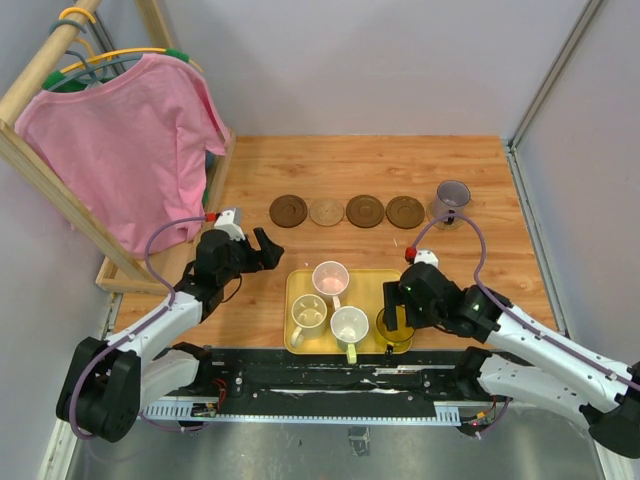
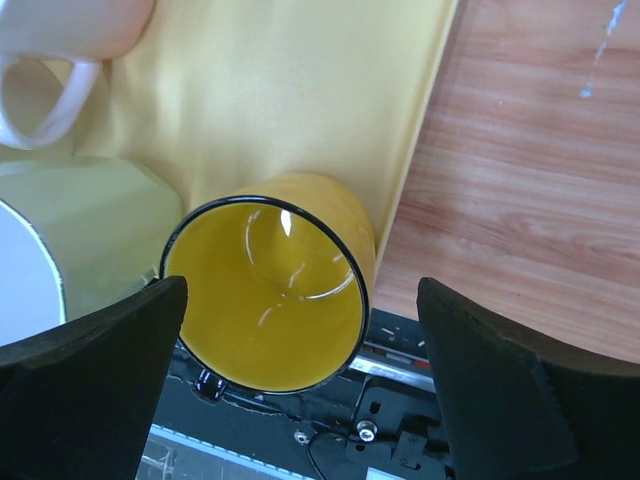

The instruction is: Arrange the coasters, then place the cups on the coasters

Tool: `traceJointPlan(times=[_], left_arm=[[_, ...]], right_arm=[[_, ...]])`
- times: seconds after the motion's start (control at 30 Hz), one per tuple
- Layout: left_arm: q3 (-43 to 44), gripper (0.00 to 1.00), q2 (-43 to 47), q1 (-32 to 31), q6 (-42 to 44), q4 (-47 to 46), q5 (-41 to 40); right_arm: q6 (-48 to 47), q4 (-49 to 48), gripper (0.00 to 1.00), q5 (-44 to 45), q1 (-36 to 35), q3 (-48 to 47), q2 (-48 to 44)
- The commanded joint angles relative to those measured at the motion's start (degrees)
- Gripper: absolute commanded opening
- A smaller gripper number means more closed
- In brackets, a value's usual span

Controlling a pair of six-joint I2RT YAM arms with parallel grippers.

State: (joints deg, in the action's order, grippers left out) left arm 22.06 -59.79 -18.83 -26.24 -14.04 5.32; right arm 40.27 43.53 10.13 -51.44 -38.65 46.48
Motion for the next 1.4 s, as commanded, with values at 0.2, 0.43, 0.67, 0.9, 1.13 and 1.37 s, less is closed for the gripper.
traceJointPlan(times=[0.2,0.43,0.67,0.9,1.13,1.37], left_arm=[[-1.2,0.96,-0.4,-0.3,-0.8,-1.8,1.7],[-1.2,0.96,-1.0,-0.4,-0.9,-2.3,1.6],[-1.3,0.96,-1.7,-0.3,-0.9,-2.6,1.4],[-1.4,0.96,-1.9,-0.4,-0.7,-3.1,0.9],[-0.7,0.96,-4.1,-0.4,-0.4,-4.1,0.8],[-0.5,0.96,-4.3,-0.3,-0.7,-4.4,0.6]], right_arm=[[6.0,8.2,0.52,7.6,-1.7,0.2,2.2],[6.1,6.2,0.27,8.2,-1.6,0.6,6.4],[4.3,4.0,0.01,9.2,-1.7,-1.5,11.6],[-1.1,2.5,0.01,14.9,-1.6,-6.9,16.1],[-12.4,-3.5,0.02,20.3,-1.4,-10.4,24.1],[-19.2,-8.7,0.28,21.1,-0.1,-13.0,29.9]])
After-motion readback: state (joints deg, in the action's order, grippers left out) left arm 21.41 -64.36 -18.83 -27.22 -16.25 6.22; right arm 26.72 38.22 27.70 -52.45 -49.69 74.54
